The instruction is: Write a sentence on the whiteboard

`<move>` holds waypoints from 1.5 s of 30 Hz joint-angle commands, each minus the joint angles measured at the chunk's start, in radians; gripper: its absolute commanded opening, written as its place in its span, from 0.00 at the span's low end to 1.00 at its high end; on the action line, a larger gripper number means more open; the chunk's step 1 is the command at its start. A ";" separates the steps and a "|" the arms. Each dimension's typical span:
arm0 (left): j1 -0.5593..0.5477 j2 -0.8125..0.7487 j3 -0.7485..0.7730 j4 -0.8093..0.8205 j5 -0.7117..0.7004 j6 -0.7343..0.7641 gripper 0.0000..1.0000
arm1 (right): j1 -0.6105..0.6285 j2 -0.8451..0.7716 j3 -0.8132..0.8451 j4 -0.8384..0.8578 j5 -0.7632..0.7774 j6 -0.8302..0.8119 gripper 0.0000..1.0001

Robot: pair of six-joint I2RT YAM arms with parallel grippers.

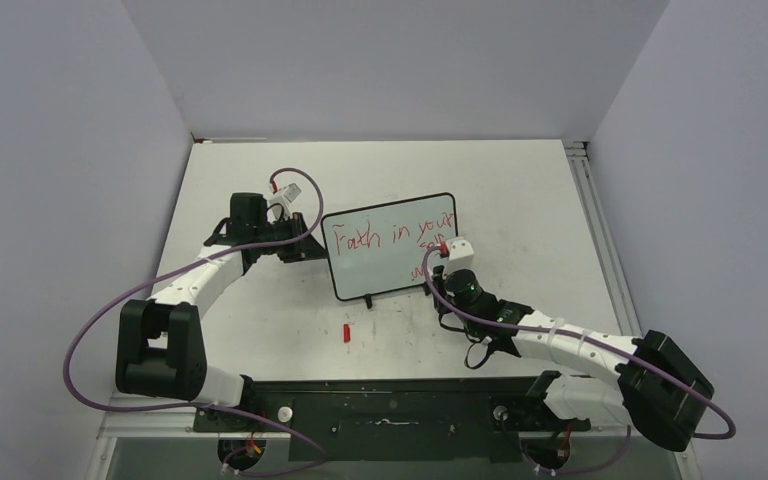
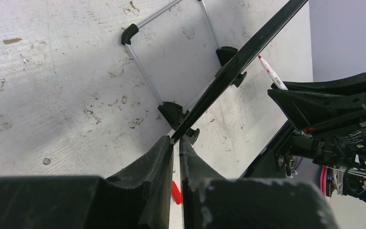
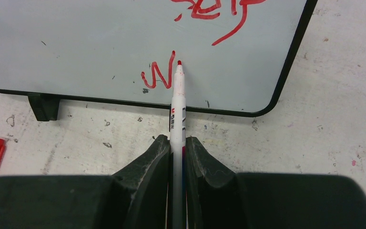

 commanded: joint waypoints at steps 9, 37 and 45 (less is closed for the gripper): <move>0.000 -0.033 0.036 0.018 -0.010 0.019 0.09 | -0.008 0.033 -0.009 0.012 0.023 0.024 0.05; -0.002 -0.034 0.034 0.020 -0.009 0.018 0.09 | 0.015 -0.054 0.015 -0.010 0.054 0.015 0.05; -0.002 -0.034 0.034 0.020 -0.009 0.018 0.09 | 0.014 -0.006 0.050 0.026 0.053 -0.015 0.05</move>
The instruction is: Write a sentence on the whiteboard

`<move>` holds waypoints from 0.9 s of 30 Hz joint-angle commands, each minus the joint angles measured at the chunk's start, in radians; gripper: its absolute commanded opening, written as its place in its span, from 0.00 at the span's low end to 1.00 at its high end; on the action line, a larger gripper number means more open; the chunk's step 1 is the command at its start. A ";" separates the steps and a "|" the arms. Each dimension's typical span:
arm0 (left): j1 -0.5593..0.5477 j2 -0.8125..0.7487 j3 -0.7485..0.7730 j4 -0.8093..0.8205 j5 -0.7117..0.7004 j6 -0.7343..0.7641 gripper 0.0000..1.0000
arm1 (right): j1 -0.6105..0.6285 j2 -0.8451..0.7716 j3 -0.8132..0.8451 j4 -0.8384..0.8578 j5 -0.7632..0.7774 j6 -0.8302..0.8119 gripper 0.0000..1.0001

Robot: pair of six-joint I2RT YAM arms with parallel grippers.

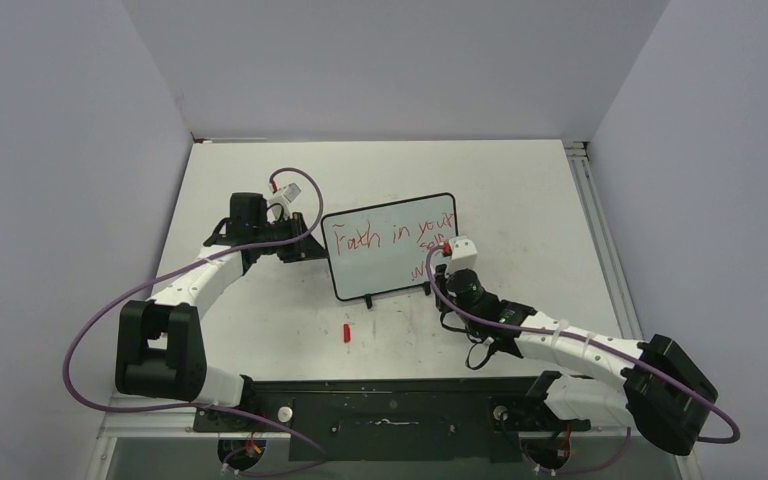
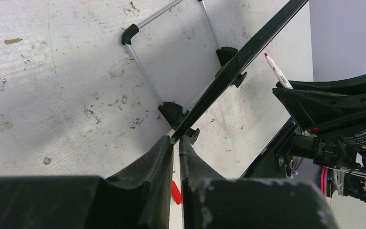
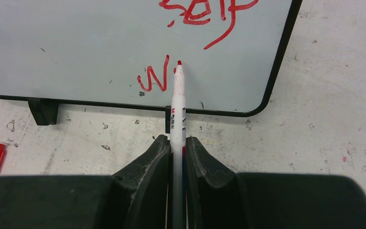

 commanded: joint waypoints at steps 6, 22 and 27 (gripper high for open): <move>-0.002 -0.027 0.034 0.022 -0.003 0.018 0.09 | 0.005 0.042 0.056 0.063 0.029 -0.029 0.05; -0.002 -0.027 0.036 0.023 -0.005 0.018 0.09 | 0.000 0.078 0.053 0.080 0.023 -0.033 0.05; -0.002 -0.027 0.036 0.022 -0.004 0.018 0.09 | 0.005 0.014 0.053 0.041 0.032 -0.034 0.05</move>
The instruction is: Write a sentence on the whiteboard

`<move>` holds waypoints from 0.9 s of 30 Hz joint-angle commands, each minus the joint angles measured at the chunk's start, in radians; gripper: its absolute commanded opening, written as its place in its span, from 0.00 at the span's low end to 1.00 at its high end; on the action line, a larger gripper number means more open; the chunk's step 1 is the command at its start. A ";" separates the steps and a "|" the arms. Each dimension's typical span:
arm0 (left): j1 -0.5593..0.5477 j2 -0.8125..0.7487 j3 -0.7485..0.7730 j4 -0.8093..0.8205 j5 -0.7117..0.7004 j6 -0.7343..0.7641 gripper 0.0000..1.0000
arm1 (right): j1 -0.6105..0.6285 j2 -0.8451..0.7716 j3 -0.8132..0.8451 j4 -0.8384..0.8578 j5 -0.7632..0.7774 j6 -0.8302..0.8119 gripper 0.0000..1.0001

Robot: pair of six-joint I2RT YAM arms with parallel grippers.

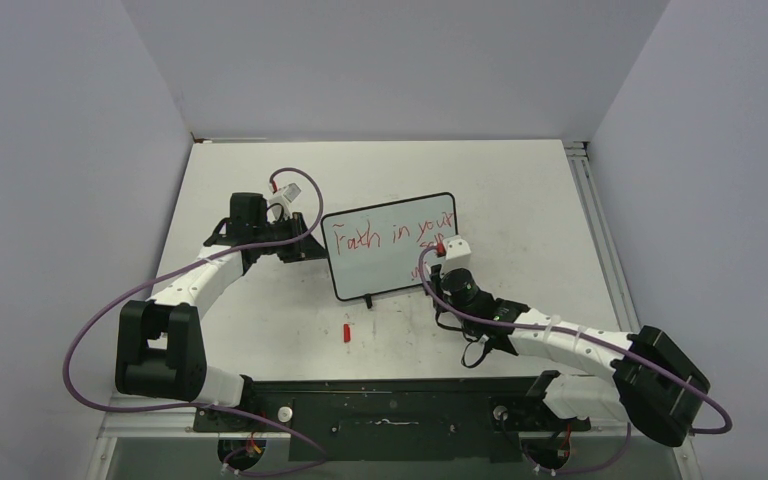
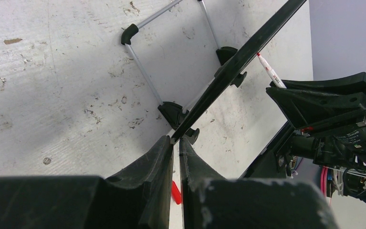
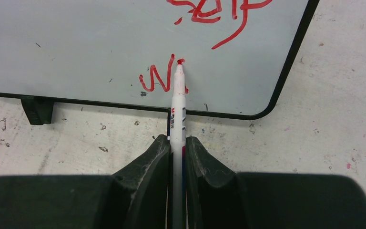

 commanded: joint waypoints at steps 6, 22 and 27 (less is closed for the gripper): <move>-0.002 -0.031 0.035 0.021 -0.004 0.018 0.09 | 0.005 -0.114 0.016 -0.047 0.049 0.004 0.05; -0.002 -0.033 0.033 0.022 -0.004 0.018 0.09 | -0.003 -0.040 0.006 -0.005 0.044 0.001 0.05; -0.002 -0.031 0.034 0.022 -0.003 0.018 0.09 | -0.012 -0.027 -0.002 0.002 0.040 0.005 0.05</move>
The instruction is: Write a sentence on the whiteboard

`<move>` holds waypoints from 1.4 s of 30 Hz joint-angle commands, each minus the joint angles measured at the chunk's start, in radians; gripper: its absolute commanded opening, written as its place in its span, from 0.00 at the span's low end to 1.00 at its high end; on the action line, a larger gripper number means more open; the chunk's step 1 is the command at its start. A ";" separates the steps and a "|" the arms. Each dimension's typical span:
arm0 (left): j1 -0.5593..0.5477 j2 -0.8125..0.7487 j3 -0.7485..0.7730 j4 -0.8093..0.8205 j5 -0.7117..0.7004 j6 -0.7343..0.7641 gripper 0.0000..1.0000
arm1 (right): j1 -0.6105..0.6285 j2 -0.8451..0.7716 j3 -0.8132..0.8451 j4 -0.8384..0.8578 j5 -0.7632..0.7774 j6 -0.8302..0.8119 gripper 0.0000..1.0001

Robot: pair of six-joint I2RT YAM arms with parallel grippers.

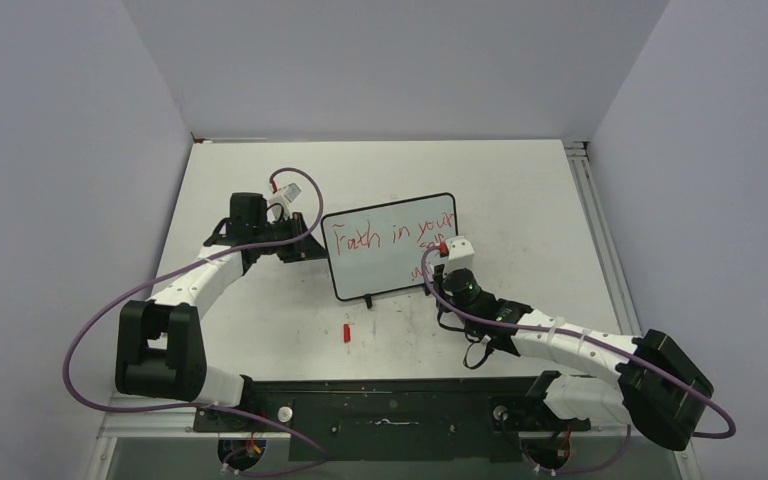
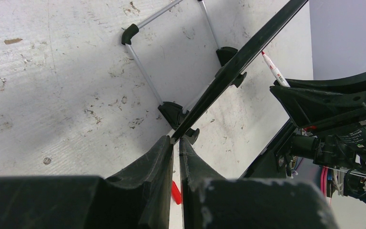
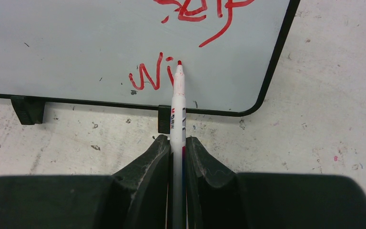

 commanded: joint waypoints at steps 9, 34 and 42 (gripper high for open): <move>-0.002 -0.033 0.034 0.021 -0.004 0.018 0.09 | -0.012 0.012 -0.026 0.043 0.008 0.025 0.05; -0.006 -0.039 0.031 0.026 -0.001 0.015 0.09 | -0.006 -0.020 -0.055 0.041 -0.002 0.055 0.05; -0.006 -0.037 0.032 0.026 -0.003 0.015 0.09 | -0.007 -0.009 -0.015 0.063 0.001 0.024 0.05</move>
